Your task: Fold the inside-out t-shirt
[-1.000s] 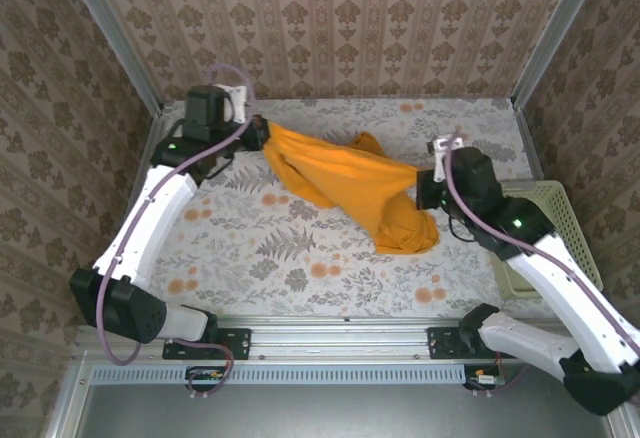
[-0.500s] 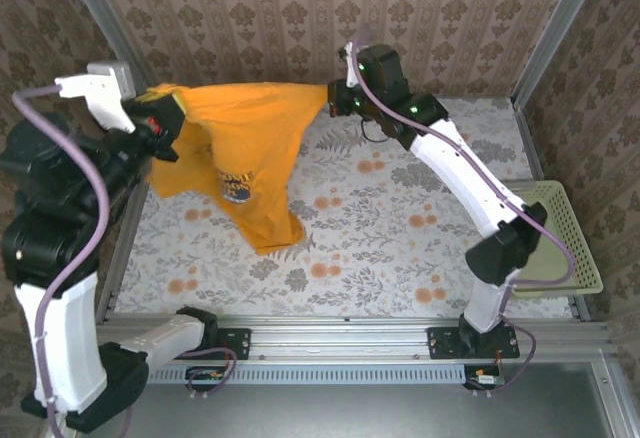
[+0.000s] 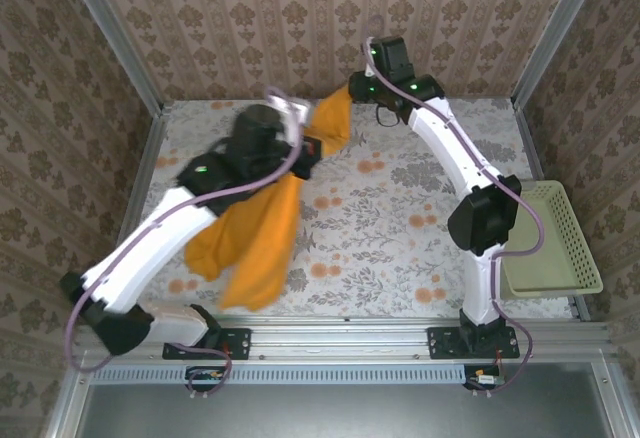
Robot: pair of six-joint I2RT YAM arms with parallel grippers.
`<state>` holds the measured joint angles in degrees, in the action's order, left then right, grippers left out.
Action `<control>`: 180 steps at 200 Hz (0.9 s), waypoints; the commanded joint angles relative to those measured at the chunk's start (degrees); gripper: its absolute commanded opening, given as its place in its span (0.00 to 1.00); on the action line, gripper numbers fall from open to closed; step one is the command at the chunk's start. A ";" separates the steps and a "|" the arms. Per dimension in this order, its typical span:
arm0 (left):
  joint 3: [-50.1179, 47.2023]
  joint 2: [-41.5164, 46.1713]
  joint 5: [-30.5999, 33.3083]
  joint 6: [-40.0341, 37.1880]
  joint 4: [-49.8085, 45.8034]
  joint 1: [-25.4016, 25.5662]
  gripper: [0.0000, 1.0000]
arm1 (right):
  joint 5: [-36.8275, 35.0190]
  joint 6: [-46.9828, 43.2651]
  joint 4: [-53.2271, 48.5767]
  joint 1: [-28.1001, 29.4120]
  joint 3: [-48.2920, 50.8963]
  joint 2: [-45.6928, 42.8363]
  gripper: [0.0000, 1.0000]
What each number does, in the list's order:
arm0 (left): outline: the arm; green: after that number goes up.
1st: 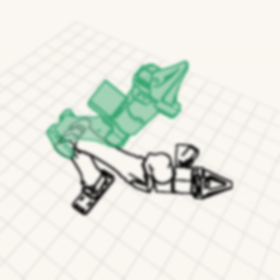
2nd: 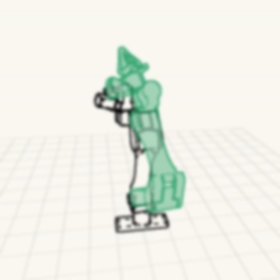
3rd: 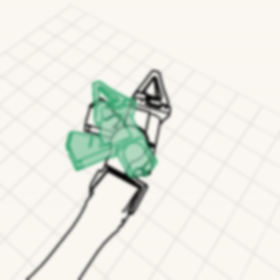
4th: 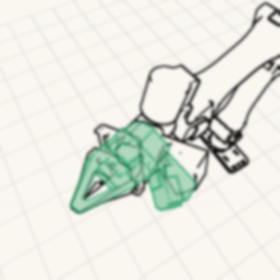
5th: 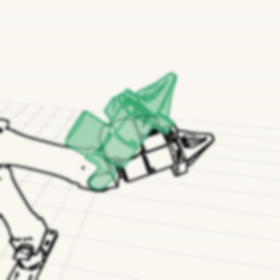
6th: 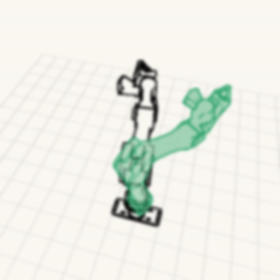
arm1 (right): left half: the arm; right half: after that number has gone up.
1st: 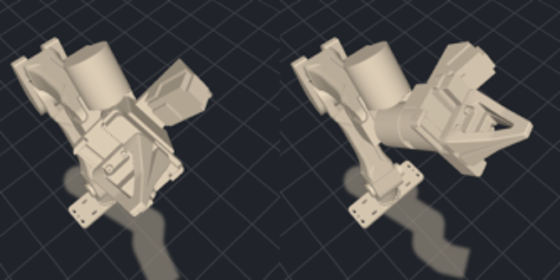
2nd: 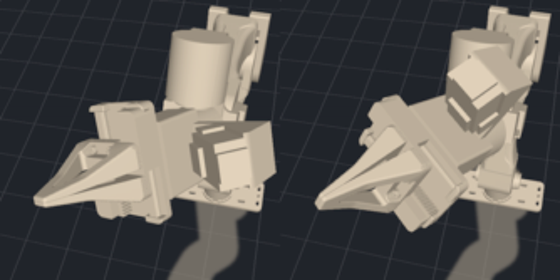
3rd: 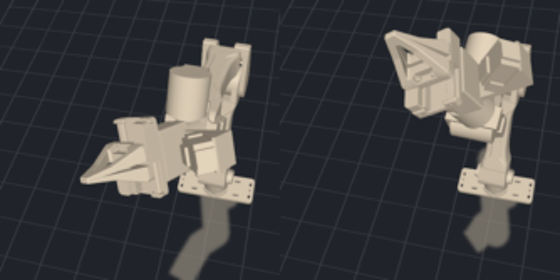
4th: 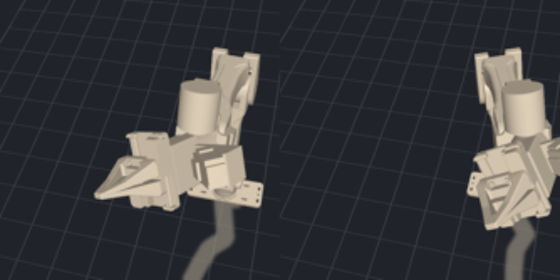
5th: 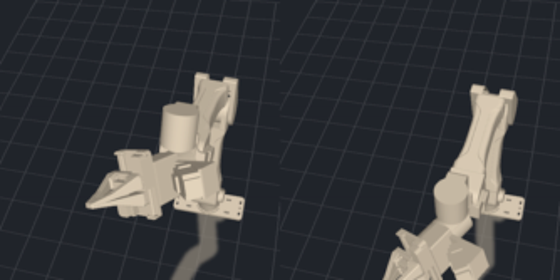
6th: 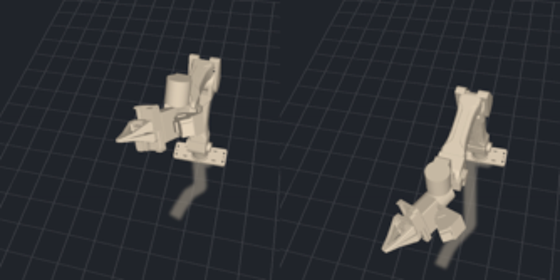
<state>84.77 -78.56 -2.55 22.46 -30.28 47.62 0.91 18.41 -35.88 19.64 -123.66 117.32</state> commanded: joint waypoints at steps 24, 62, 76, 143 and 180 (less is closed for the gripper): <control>-2.51 -11.25 -9.22 10.28 17.86 4.54 0.37 | 1.46 4.97 4.92 -8.22 20.66 -15.46 0.53; -9.31 -3.64 0.00 8.65 11.10 1.48 0.60 | 2.10 7.44 8.01 -8.18 42.62 -30.72 0.60; -15.26 1.43 3.30 10.04 6.30 -2.59 0.61 | 2.82 8.90 8.49 -6.83 51.37 -36.05 0.62; -42.51 20.63 9.41 13.31 -13.30 -28.56 0.73 | 0.29 20.51 11.36 18.16 78.18 -45.12 0.69; -49.91 18.15 3.57 14.50 -5.15 -33.77 0.73 | 1.70 23.89 15.06 26.65 76.57 -37.97 0.69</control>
<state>37.19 -58.81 4.67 35.18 -38.98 15.44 2.13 37.80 -25.41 42.87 -44.84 76.14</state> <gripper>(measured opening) 0.729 0.692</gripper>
